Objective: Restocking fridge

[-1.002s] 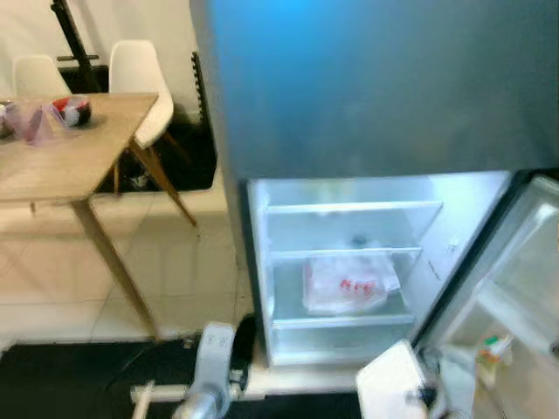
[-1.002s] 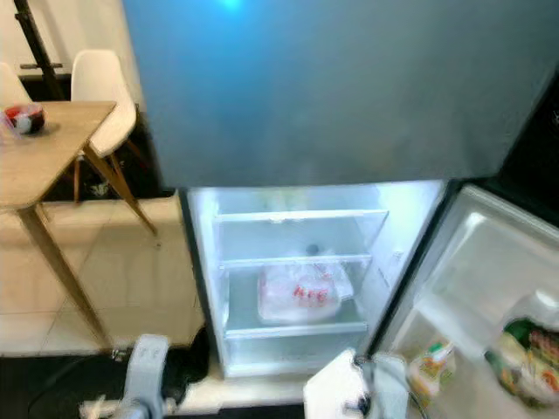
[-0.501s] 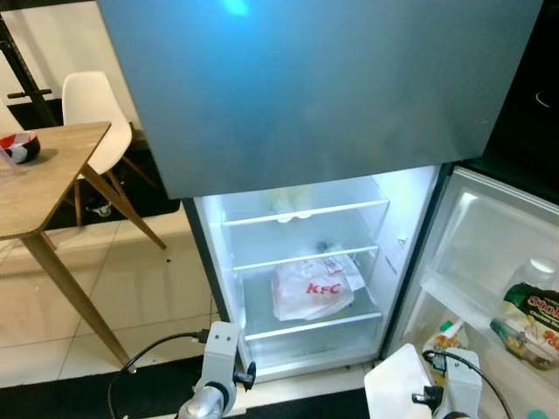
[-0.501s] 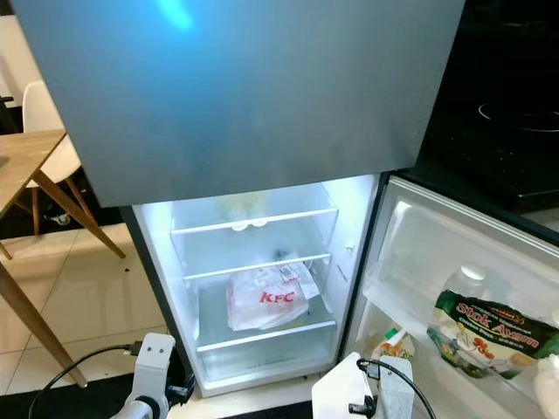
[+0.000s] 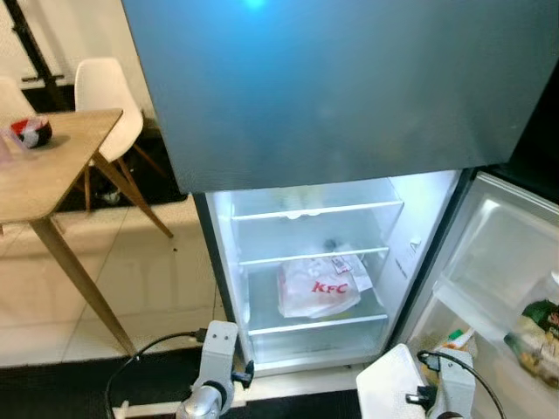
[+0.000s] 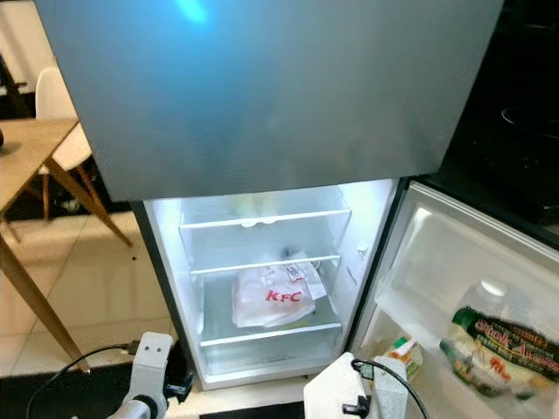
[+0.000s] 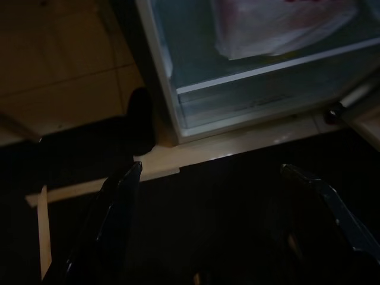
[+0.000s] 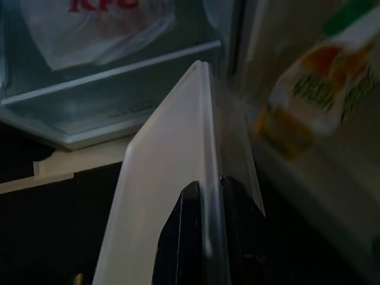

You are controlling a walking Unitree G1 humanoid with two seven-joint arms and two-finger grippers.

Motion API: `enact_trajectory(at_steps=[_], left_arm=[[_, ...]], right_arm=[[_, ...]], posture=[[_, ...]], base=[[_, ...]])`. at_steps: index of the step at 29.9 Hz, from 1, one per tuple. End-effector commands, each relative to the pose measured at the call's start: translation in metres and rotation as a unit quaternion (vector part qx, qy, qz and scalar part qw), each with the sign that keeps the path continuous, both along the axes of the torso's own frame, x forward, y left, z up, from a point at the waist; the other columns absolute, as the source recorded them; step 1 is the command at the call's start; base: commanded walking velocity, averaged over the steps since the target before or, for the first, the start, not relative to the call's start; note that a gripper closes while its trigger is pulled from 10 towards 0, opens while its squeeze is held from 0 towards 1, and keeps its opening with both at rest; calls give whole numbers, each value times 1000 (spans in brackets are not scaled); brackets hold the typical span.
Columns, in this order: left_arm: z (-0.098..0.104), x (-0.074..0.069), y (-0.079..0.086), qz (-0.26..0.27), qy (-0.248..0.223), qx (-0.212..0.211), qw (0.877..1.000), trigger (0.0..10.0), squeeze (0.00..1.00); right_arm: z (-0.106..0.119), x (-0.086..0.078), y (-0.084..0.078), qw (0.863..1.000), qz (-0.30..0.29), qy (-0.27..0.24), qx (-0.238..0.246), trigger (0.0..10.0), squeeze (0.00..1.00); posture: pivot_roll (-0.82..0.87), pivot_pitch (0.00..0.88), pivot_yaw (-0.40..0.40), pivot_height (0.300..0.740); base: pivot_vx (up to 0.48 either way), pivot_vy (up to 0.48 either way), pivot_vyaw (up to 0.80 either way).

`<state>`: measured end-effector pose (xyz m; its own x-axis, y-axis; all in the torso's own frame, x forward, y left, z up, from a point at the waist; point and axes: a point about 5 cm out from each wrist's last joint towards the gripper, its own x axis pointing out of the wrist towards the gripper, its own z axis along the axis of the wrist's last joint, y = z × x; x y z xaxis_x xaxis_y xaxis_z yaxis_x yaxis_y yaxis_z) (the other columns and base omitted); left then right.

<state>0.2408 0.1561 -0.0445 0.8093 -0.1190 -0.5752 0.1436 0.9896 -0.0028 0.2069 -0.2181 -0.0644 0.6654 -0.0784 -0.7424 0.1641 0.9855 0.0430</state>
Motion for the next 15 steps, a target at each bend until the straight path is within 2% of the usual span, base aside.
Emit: enact_trajectory(at_steps=[1,15], left_arm=[[1,1,2,9,-6,-4,1000,10000,0],[2,2,3,14,-8,-11,1000,10000,0]], right_arm=[[2,2,-2,1000,4,-8,-7,10000,0],[2,2,-2,1000,6,-8,-6,10000,0]], posture=[[-87,20,29,740],[-86,22,28,740]], base=[[0,0,0],[0,0,0]])
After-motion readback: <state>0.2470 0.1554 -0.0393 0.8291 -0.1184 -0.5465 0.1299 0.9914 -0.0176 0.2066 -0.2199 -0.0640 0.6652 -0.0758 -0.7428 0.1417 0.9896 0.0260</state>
